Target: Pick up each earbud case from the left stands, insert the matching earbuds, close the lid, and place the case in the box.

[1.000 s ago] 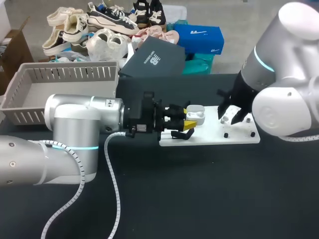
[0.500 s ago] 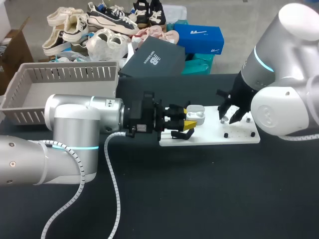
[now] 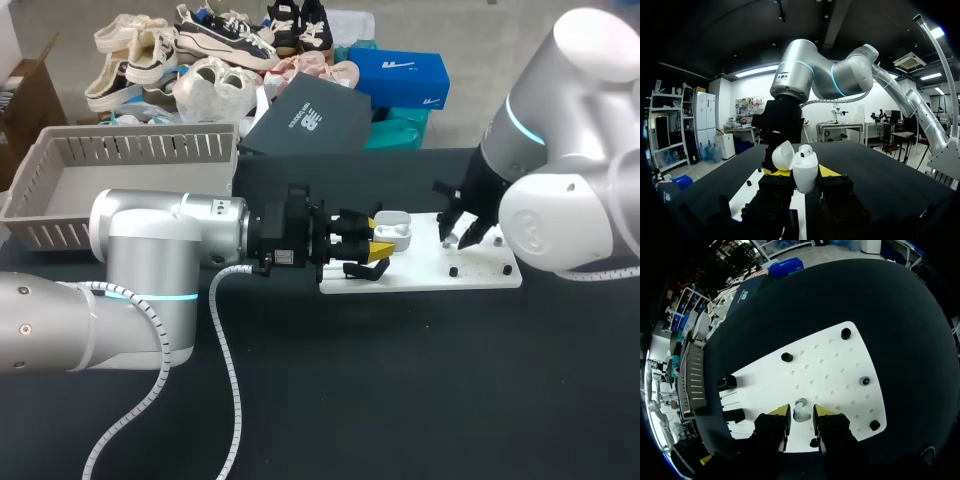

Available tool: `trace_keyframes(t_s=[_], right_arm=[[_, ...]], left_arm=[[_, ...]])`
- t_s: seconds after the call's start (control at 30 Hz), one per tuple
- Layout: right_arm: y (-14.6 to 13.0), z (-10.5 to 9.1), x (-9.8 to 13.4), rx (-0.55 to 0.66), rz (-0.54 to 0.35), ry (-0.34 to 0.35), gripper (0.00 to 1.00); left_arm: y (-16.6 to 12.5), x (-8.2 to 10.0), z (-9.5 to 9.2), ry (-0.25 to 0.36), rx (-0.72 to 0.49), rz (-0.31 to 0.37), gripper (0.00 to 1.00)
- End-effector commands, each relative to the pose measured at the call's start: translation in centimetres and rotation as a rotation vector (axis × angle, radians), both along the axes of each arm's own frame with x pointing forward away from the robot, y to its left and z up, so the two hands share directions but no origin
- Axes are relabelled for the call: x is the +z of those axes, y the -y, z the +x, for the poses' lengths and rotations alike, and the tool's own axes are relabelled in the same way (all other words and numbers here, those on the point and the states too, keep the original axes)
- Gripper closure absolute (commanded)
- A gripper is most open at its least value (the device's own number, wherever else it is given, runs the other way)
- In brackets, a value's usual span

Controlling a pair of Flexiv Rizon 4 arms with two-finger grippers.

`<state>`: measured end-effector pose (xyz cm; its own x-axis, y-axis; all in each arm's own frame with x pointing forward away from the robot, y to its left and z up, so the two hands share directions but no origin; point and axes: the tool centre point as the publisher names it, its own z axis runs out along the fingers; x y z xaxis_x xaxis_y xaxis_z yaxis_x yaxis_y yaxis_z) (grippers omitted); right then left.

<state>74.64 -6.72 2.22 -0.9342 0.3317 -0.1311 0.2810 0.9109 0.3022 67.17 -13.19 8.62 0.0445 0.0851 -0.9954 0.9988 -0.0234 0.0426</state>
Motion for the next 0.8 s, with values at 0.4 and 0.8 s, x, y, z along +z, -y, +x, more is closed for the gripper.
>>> trace_keyframes(t_s=[0.4,0.8], right_arm=[[-0.02,0.16,-0.04,-0.001,-0.005,0.0,0.93],[0.23,-0.43,0.66,-0.001,-0.004,0.006,1.0]], left_arm=[[0.03,-0.02,-0.21,0.002,0.008,-0.001,1.0],[0.03,-0.02,-0.21,0.002,0.008,-0.001,1.0]])
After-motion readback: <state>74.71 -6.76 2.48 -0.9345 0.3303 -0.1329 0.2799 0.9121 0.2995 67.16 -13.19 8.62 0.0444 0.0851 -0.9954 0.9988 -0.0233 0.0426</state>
